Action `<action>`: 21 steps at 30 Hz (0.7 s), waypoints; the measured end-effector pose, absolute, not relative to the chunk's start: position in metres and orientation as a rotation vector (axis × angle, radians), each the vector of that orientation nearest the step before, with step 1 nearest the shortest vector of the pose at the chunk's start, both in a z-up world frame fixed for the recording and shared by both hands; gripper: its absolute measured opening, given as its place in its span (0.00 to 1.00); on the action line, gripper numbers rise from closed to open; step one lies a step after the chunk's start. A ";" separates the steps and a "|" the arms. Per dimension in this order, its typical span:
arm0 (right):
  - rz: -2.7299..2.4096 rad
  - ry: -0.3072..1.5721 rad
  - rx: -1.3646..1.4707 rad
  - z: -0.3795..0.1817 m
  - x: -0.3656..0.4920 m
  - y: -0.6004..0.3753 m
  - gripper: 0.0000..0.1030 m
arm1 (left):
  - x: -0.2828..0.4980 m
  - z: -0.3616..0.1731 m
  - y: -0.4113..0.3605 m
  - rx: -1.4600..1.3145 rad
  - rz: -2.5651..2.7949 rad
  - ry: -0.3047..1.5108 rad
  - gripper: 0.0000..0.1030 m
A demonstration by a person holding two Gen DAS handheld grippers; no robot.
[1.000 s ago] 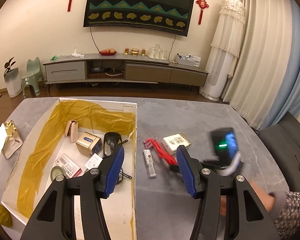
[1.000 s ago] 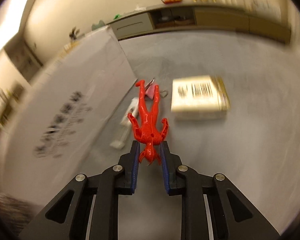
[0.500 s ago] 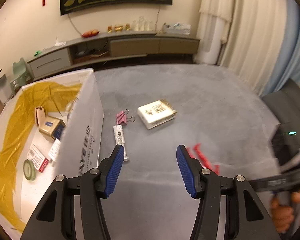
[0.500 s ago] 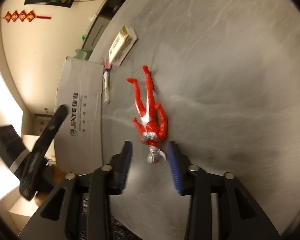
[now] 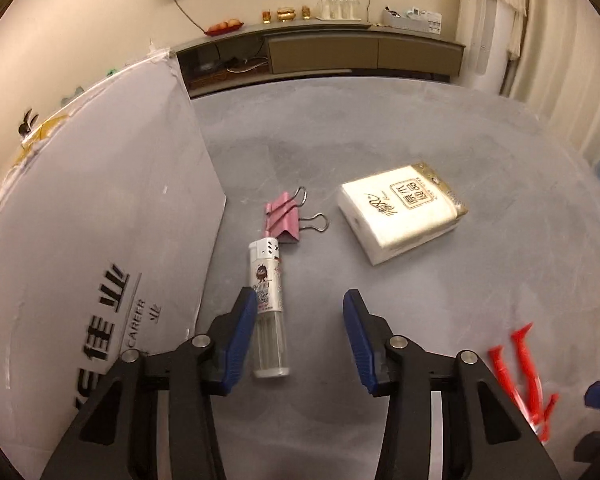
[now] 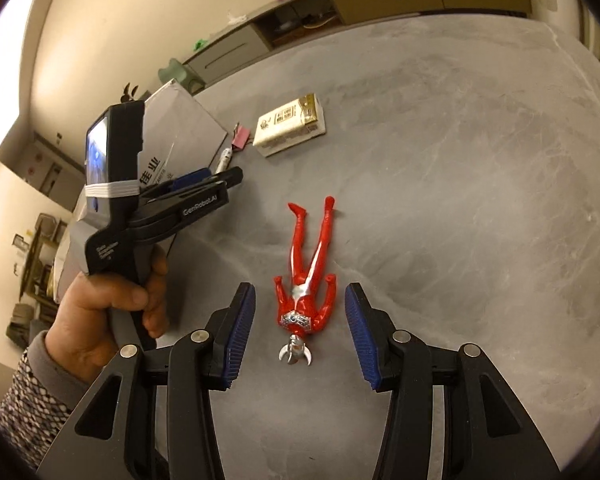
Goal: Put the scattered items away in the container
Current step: 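Grasp the white lighter with the left tool while the right tool lowers onto the red figure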
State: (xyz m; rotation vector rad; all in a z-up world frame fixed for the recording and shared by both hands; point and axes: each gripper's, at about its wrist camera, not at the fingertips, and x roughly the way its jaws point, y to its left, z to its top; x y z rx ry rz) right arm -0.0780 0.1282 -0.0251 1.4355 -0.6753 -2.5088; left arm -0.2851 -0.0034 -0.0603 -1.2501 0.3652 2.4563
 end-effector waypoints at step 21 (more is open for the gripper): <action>-2.538 -0.548 1.442 -0.024 -0.088 0.112 0.49 | -0.274 -0.051 -0.023 -1.256 2.402 0.207 0.54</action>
